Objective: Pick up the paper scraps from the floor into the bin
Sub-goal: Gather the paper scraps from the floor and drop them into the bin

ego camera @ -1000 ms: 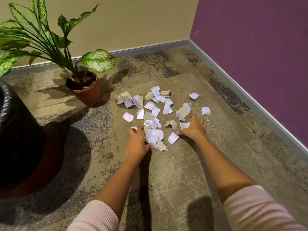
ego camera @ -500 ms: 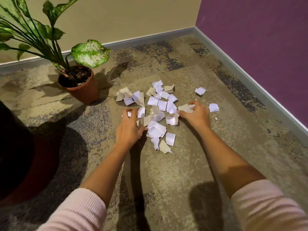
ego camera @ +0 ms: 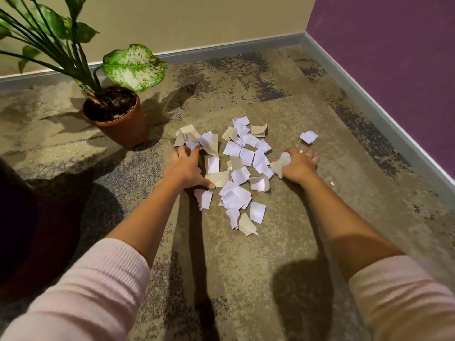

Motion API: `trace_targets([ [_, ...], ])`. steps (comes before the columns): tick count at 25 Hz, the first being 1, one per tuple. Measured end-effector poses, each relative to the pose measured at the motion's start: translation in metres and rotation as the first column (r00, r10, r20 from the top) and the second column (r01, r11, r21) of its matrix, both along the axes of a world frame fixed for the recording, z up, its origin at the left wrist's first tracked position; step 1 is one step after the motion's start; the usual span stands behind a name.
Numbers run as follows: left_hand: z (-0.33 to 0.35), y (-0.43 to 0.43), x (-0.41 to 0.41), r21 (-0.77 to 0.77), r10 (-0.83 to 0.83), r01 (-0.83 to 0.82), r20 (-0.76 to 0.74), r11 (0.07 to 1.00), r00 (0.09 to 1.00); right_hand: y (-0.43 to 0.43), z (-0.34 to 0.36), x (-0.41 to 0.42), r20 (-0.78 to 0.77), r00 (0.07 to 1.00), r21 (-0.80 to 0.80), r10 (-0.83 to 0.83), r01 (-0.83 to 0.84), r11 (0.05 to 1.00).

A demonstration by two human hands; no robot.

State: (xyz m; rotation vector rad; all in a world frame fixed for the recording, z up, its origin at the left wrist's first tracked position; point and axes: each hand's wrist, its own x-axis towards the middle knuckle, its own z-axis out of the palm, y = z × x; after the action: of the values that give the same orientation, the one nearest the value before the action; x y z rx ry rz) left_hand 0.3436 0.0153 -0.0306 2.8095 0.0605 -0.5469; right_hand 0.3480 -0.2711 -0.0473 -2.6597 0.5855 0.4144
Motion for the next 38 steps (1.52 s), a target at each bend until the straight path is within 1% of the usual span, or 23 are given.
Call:
trace_targets([
  [2, -0.002, -0.006, 0.005, -0.074, -0.014, 0.016, 0.027, 0.997, 1.0, 0.03, 0.001, 0.004, 0.026, 0.992, 0.094, 0.123, -0.125, 0.988],
  [4, -0.005, -0.008, 0.011, -0.182, 0.019, -0.01, 0.046, 0.983, 0.999, 0.046, 0.005, 0.007, 0.125, 0.969, 0.283, 0.214, -0.242, 0.928],
  [5, -0.007, -0.006, 0.014, -0.231, 0.044, -0.027, 0.068, 0.973, 0.997, 0.048, 0.01, 0.009, 0.179, 0.963, 0.354, 0.199, -0.252, 0.901],
  [6, -0.009, -0.003, 0.016, -0.258, 0.069, -0.038, 0.113, 0.965, 0.991, 0.044, 0.013, 0.013, 0.25, 0.957, 0.373, 0.145, -0.233, 0.898],
  [7, -0.01, 0.001, 0.018, -0.248, 0.091, -0.044, 0.183, 0.968, 0.979, 0.039, 0.016, 0.017, 0.308, 0.948, 0.348, 0.076, -0.187, 0.918],
  [8, -0.01, 0.005, 0.02, -0.194, 0.108, -0.056, 0.267, 0.979, 0.958, 0.031, 0.017, 0.023, 0.339, 0.941, 0.284, 0.013, -0.116, 0.952],
  [9, -0.01, 0.009, 0.022, -0.116, 0.116, -0.081, 0.339, 0.99, 0.933, 0.022, 0.016, 0.028, 0.34, 0.94, 0.197, -0.035, -0.035, 0.98],
  [10, -0.011, 0.012, 0.025, -0.046, 0.125, -0.117, 0.382, 0.992, 0.916, 0.012, 0.016, 0.033, 0.304, 0.95, 0.11, -0.075, 0.044, 0.993],
  [11, -0.012, 0.015, 0.028, -0.004, 0.141, -0.151, 0.385, 0.988, 0.912, 0.0, 0.016, 0.038, 0.26, 0.959, 0.047, -0.11, 0.102, 0.994],
  [12, -0.013, 0.019, 0.032, 0.013, 0.164, -0.181, 0.355, 0.983, 0.92, -0.01, 0.016, 0.041, 0.213, 0.967, 0.013, -0.139, 0.139, 0.99],
  [13, -0.015, 0.022, 0.038, 0.006, 0.2, -0.21, 0.293, 0.978, 0.935, -0.02, 0.016, 0.044, 0.167, 0.973, 0.002, -0.157, 0.159, 0.987],
  [15, -0.017, 0.028, 0.049, -0.03, 0.235, -0.233, 0.118, 0.972, 0.965, -0.034, 0.012, 0.053, 0.07, 0.985, 0.041, -0.155, 0.153, 0.987],
  [17, -0.018, 0.028, 0.062, -0.041, 0.198, -0.199, -0.04, 0.979, 0.979, -0.033, 0.01, 0.062, -0.012, 0.996, 0.079, -0.092, 0.092, 0.993],
  [19, -0.016, 0.024, 0.074, -0.08, 0.132, -0.142, -0.117, 0.987, 0.984, -0.02, 0.011, 0.07, -0.048, 0.999, 0.085, 0.016, -0.012, 0.996],
  [23, -0.009, -0.001, 0.079, -0.186, -0.035, 0.019, -0.083, 0.982, 0.996, 0.022, 0.015, 0.084, -0.133, 0.96, 0.134, 0.245, -0.228, 0.964],
  [24, -0.01, -0.008, 0.077, -0.186, -0.074, 0.056, -0.091, 0.981, 0.993, 0.031, 0.018, 0.088, -0.161, 0.946, 0.153, 0.282, -0.259, 0.954],
  [26, -0.014, -0.02, 0.077, -0.16, -0.121, 0.102, -0.113, 0.982, 0.986, 0.045, 0.022, 0.097, -0.155, 0.935, 0.196, 0.32, -0.288, 0.937],
  [29, -0.019, -0.022, 0.086, -0.082, -0.161, 0.153, -0.108, 0.985, 0.981, 0.071, 0.031, 0.108, -0.102, 0.902, 0.247, 0.419, -0.385, 0.889],
  [30, -0.019, -0.021, 0.088, -0.073, -0.172, 0.165, -0.108, 0.984, 0.979, 0.084, 0.032, 0.107, -0.11, 0.879, 0.238, 0.465, -0.431, 0.871],
  [32, -0.019, -0.02, 0.088, -0.071, -0.204, 0.198, -0.089, 0.978, 0.975, 0.11, 0.027, 0.101, -0.142, 0.811, 0.148, 0.567, -0.549, 0.823],
  [34, -0.02, -0.021, 0.082, -0.081, -0.23, 0.226, -0.056, 0.971, 0.971, 0.123, 0.015, 0.09, -0.17, 0.785, 0.119, 0.596, -0.584, 0.803],
  [35, -0.022, -0.021, 0.078, -0.087, -0.222, 0.218, -0.038, 0.972, 0.974, 0.123, 0.01, 0.084, -0.153, 0.781, 0.122, 0.606, -0.594, 0.795],
  [38, -0.027, -0.027, 0.057, -0.079, -0.22, 0.223, 0.043, 0.972, 0.975, 0.113, 0.008, 0.065, -0.079, 0.81, 0.188, 0.582, -0.561, 0.806],
])
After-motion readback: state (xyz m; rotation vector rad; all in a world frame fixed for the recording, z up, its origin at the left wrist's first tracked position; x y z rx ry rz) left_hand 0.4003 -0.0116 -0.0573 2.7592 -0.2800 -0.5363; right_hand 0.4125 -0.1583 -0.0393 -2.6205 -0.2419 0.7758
